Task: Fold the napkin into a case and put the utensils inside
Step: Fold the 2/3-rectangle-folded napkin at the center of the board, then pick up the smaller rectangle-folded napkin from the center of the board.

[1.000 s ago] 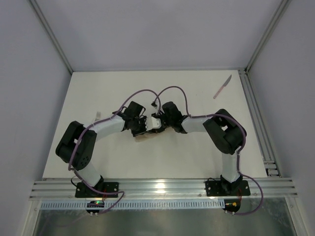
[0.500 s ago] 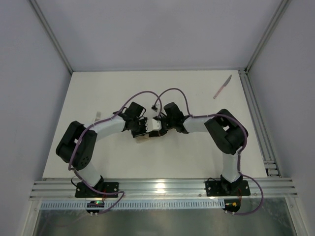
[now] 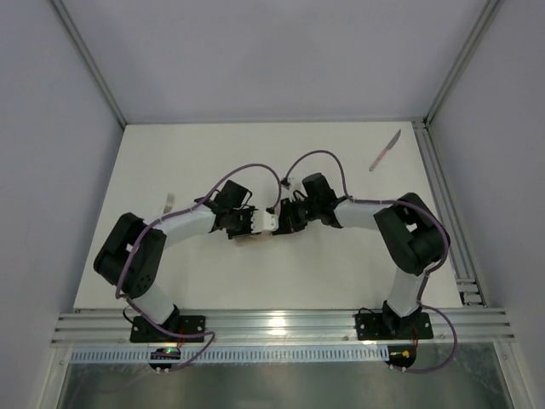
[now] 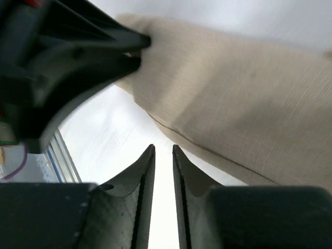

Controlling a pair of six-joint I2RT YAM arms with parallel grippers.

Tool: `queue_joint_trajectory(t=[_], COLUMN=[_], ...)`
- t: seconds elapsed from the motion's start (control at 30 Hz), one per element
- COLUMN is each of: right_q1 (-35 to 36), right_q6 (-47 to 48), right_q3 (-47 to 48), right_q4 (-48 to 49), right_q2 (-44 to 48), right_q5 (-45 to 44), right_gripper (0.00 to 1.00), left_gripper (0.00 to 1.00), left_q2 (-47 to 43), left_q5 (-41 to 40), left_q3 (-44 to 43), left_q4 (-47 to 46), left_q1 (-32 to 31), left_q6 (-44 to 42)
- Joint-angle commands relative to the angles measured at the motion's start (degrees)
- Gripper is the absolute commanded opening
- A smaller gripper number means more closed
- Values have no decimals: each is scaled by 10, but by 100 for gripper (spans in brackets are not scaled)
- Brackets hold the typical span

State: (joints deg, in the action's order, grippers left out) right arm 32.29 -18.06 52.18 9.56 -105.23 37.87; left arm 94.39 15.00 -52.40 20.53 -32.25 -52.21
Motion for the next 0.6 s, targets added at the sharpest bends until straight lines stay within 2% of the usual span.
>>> queue_joint_trajectory(t=[0.0,0.07,0.13,0.17,0.2,0.37,0.43,0.57], right_q1=[-15,-32,-44,-47,-49,-51,-50,-50], right_q6=[84,144,184,232,250,330,350,375], right_q3=[99,187,247,303,327,483,548,621], right_q4=[-156,-250,-305,-354,-372,-494,-525,-607], right_q2=[71,51,19,0,-41,-166,-229,-309], right_q5=[12,12,2,-2,-14,-27,4,62], right_gripper=[26,42,49,60,63,67,69,70], left_gripper=[30,30,30,30,30,30,30,29], left_q2=[3,-3,-10,-12,-16,-39,-43,-39], left_q5=[-60,-67,-71,-70,-70,-56,-47,-47], left_q3=[39,46,62,70,90,137,148,156], left_q4=[-22,-35,-58,-68,-81,-132,-132,-137], left_q1=[0,0,0,-1,-2,-9,-9,-9], left_q6=[-41,-61,-87,-99,-112,-200,-223,-272])
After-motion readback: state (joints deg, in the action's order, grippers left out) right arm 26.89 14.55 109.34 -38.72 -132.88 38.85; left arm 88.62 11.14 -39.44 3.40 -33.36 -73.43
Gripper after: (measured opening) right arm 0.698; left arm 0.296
